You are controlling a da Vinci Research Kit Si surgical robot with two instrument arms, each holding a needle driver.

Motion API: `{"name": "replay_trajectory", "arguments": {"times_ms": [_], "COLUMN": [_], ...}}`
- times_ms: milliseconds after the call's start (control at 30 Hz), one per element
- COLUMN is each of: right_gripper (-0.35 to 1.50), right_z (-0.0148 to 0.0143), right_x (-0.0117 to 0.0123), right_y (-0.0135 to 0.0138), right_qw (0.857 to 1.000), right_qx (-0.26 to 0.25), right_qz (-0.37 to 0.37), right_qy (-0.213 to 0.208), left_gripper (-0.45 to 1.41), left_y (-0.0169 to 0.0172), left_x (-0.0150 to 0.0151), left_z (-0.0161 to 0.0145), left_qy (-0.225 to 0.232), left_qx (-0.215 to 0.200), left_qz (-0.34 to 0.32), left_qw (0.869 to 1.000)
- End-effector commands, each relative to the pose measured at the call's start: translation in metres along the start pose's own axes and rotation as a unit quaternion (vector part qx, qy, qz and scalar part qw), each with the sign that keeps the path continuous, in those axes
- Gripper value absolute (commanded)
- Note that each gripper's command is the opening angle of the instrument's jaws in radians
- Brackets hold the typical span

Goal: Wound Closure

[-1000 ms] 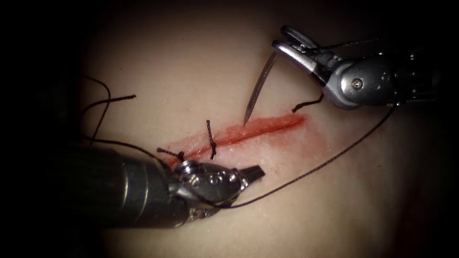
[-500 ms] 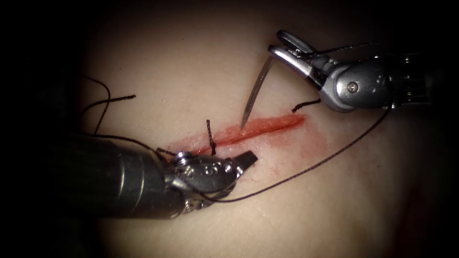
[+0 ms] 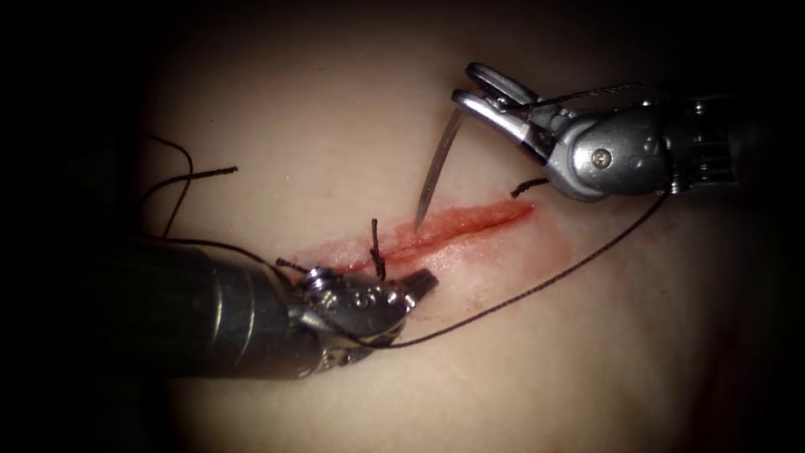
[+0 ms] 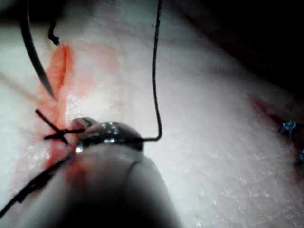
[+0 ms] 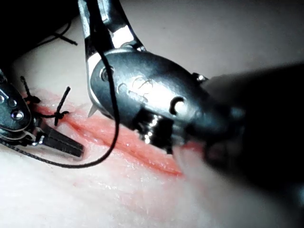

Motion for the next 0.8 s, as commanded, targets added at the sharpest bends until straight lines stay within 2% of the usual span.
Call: {"name": "replay_trajectory", "arguments": {"times_ms": [33,800], "right_gripper": [-0.35,-0.35], "right_z": [0.0010,0.0020], "right_x": [-0.0004,-0.0012], "right_y": [-0.0002,-0.0010], "right_qw": [1.000,0.999], "right_qx": [0.003,0.015], "right_qz": [-0.002,-0.039], "right_qy": [0.003,0.002], "left_gripper": [-0.45,-0.45], "left_y": [0.0004,0.0006], "left_x": [-0.0001,0.0002], "left_z": [0.0006,0.0003], "left_qy": [-0.001,-0.002], "left_qx": [-0.002,0.001], "left_qz": [-0.002,0.003], "left_qw": [1.000,1.000]}}
